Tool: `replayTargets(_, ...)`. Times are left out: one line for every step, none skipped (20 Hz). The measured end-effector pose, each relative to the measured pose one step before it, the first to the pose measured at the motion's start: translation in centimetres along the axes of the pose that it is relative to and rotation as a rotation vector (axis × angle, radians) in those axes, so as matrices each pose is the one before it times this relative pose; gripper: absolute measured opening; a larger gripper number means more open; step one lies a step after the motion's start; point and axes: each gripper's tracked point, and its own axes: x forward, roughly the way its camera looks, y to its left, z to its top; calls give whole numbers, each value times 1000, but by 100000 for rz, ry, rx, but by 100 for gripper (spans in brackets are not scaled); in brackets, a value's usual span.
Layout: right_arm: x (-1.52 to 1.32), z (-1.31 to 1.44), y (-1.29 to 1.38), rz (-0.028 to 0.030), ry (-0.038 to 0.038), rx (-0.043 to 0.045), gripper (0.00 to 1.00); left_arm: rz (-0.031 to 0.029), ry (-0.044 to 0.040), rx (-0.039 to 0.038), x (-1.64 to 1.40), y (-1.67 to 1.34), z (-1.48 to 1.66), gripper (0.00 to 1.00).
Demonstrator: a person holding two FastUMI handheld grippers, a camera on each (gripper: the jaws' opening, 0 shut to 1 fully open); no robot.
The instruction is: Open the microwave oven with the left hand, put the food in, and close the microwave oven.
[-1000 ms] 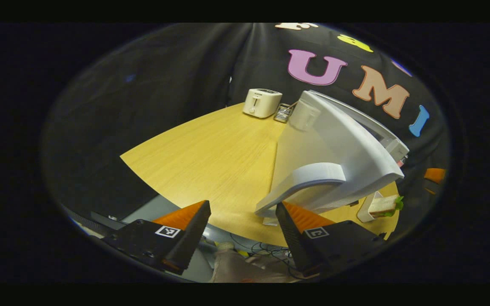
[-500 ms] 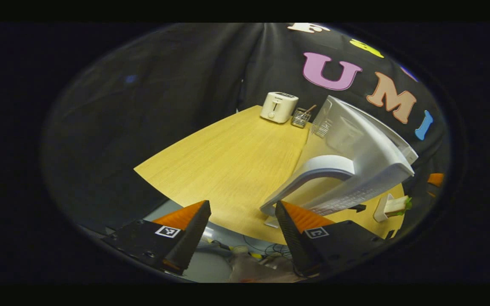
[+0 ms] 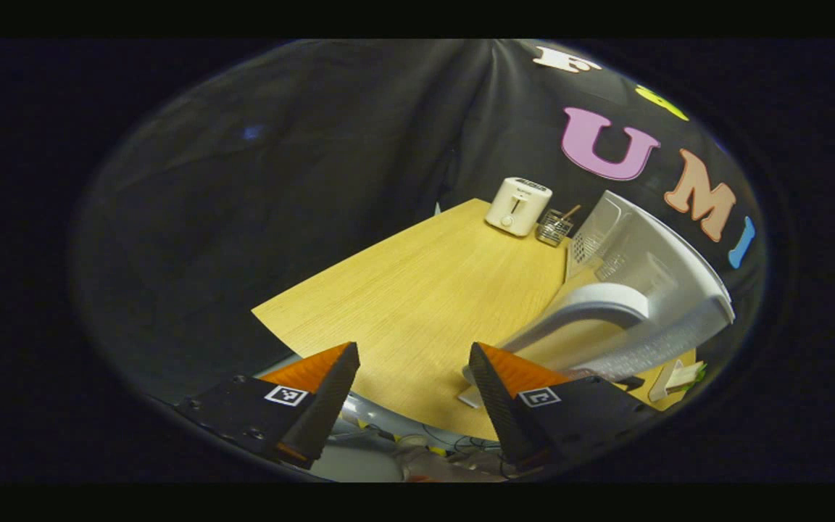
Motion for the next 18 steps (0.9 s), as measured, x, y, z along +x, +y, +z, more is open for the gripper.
replayTargets(-19, 27, -512, -620, 763, 1034, 89, 1970, -1553, -157, 5, 328, 635, 85)
replayTargets(163, -204, -389, 89, 1277, 1204, 89, 2051, -1994, -45, 42, 311, 917, 90)
replayTargets(146, -97, -173, 1554, 2053, 1610, 89, 2155, -2593, 424, -320, 188, 913, 90)
replayTargets(255, -329, -281, 1925, 2660, 1937, 89, 2226, -2651, 658, -445, 49, 868, 90)
replayTargets(330, -91, -374, 1141, 2166, 1517, 89, 2028, -3134, 240, -597, -8, 1001, 90)
replayTargets(331, -263, -536, 1201, 2886, 1629, 89, 1919, -2730, -118, -689, -168, 999, 89)
replayTargets(428, -126, -582, 1307, 3249, 1899, 89, 1296, -2618, 119, -879, -366, 855, 89)
replayTargets(488, -249, -514, 1614, 3660, 2055, 89, 1489, -3188, 201, -1041, -315, 965, 89)
replayTargets(473, -59, -474, 1635, 3909, 1787, 89, 1636, -3029, 234, -944, -248, 920, 89)
replayTargets(429, -121, -496, 1152, 4192, 1707, 89, 1305, -2096, -264, -1002, -381, 722, 89)
replayTargets(398, -27, -587, 807, 3771, 1413, 96, 358, -1694, -575, -992, -572, 689, 89)
replayTargets(367, 127, -807, 66, 3443, 1005, 96, 361, -1317, -209, -1002, -573, 557, 89)
replayTargets(442, -12, -879, -795, 3080, 309, 96, 856, -1659, 776, -828, -387, 580, 89)
replayTargets(494, -2, -917, -950, 3662, -320, 96, 1429, -1998, 1175, -513, -257, 557, 89)
replayTargets(438, -65, -656, -180, 3591, -208, 96, 1523, -1977, 1017, -460, -209, 577, 89)
replayTargets(647, -227, -576, 181, 4063, -485, 96, 1147, -1353, 669, -463, -335, 383, 89)
replayTargets(577, -35, -612, -543, 3977, -955, 96, 869, -994, 383, -465, -340, 422, 89)
replayTargets(586, -67, -690, -736, 3074, -1046, 96, 1668, -311, 780, -478, -203, 77, 84)
